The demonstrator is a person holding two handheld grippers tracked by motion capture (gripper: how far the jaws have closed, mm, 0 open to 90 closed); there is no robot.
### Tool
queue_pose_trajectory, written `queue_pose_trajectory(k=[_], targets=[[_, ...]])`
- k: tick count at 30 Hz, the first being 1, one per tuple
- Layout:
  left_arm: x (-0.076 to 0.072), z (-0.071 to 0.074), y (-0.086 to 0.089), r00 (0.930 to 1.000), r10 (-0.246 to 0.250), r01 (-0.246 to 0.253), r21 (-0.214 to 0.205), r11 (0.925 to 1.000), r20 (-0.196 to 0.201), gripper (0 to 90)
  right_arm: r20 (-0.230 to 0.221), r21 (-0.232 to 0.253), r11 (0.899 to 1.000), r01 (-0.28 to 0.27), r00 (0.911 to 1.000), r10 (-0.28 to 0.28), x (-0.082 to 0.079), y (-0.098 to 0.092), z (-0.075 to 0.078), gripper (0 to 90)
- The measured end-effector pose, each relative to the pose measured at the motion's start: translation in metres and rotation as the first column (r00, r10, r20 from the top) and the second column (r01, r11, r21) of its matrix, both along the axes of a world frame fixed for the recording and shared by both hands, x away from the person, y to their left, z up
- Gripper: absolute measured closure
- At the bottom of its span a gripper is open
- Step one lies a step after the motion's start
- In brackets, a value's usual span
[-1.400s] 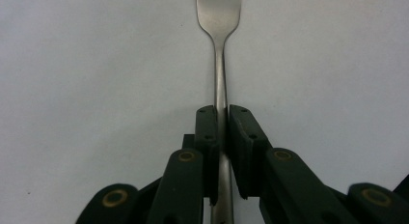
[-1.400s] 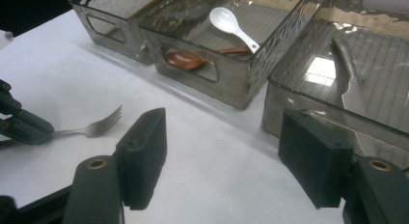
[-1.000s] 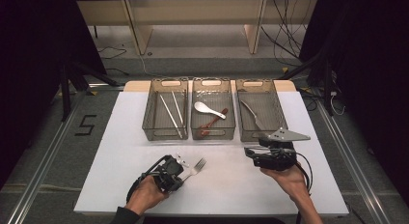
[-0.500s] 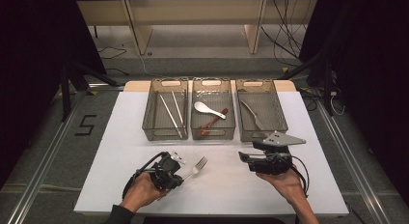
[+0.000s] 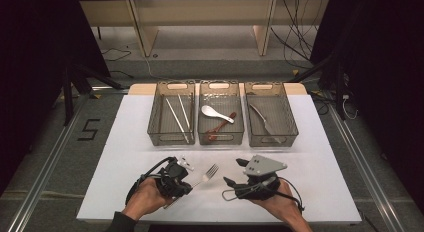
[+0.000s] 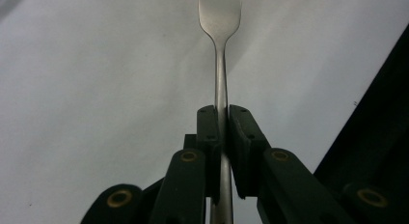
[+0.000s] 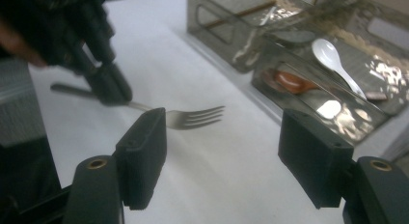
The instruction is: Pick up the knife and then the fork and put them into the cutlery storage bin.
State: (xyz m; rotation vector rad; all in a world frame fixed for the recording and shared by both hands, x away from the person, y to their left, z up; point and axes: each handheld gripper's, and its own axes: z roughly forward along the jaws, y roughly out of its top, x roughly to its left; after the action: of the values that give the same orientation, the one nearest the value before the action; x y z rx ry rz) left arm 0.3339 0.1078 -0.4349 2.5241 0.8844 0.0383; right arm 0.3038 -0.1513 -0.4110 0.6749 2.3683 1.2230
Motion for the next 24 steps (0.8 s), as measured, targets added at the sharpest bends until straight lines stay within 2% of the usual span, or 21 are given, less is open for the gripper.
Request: queue_pose_trajectory(k=[2,5,11,14,21,22,24], targets=[[-0.001,0.002,-0.001,0.9999,-0.013,0.013,0.001,0.9999,-0.003,83.1,0.028,-0.050,0.998,-0.034,0.9990,0.035,-0.006,0.009,-0.003,34.9],[-0.001,0.005,-0.003,0.9996,-0.029,0.029,0.004,0.9996,-0.003,83.1,0.048,-0.086,0.994,-0.071,0.9960,0.075,-0.011,0.017,-0.007,35.0],[-0.002,0.008,-0.007,0.9990,-0.044,0.044,0.001,0.9990,-0.005,83.1,0.137,-0.160,0.982,-0.099,0.9831,0.121,-0.021,0.027,-0.011,35.3],[-0.002,0.010,-0.009,0.9987,-0.051,0.051,0.000,0.9987,-0.006,83.1,0.195,-0.212,0.972,-0.103,0.9700,0.145,-0.025,0.031,-0.015,35.5],[-0.002,0.014,-0.014,0.9979,-0.065,0.065,0.001,0.9979,-0.004,83.1,0.286,-0.326,0.940,-0.100,0.9374,0.199,-0.033,0.040,-0.024,38.5],[-0.002,0.015,-0.014,0.9978,-0.067,0.067,0.001,0.9978,-0.004,83.1,0.307,-0.351,0.931,-0.097,0.9277,0.213,-0.035,0.042,-0.026,39.1],[-0.002,0.016,-0.015,0.9974,-0.071,0.071,0.000,0.9975,-0.005,83.1,0.329,-0.389,0.917,-0.087,0.9165,0.227,-0.037,0.045,-0.029,40.7]])
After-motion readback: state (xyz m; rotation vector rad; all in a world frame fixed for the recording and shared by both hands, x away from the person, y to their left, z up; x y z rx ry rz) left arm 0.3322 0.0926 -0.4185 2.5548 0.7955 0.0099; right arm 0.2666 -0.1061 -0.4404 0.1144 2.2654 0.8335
